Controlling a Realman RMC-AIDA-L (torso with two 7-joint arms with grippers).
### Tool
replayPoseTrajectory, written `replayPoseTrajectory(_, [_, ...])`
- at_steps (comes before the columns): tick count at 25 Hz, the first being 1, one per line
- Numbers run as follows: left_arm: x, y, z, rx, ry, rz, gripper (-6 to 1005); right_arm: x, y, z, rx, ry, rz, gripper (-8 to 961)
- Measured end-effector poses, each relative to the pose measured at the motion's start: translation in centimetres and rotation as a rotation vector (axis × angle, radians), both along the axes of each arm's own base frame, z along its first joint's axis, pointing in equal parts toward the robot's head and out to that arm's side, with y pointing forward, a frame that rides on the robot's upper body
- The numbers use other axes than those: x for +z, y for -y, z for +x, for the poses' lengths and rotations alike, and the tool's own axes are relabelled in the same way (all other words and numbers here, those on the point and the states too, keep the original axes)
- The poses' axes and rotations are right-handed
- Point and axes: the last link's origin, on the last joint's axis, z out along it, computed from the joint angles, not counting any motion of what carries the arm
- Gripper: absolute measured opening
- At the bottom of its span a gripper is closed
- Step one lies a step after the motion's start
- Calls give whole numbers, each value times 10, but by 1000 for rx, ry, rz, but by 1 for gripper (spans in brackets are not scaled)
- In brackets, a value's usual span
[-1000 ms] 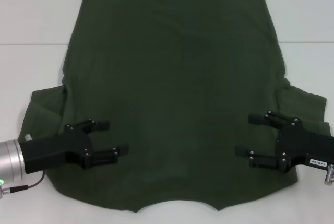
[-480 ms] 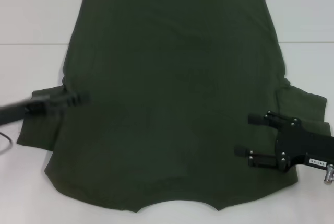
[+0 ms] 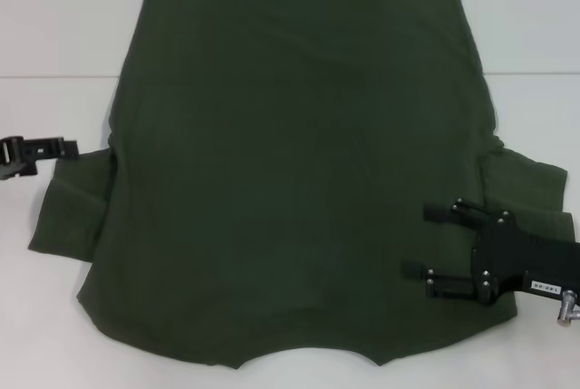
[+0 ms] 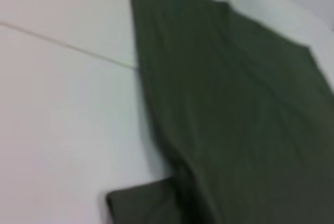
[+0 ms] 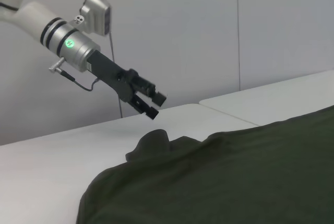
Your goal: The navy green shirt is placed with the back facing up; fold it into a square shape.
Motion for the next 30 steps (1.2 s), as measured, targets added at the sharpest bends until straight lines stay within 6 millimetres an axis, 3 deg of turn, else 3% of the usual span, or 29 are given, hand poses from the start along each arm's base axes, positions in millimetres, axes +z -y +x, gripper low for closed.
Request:
replayPoseTrajectory(10, [-15,-8,-3,-5,-122,-37,848,-4,0,2,-13,11,-6,916])
replayPoseTrajectory(30, [-33,-5,-6,-16,-151,-65,812,-4,-1,0,-8,9,-7,916])
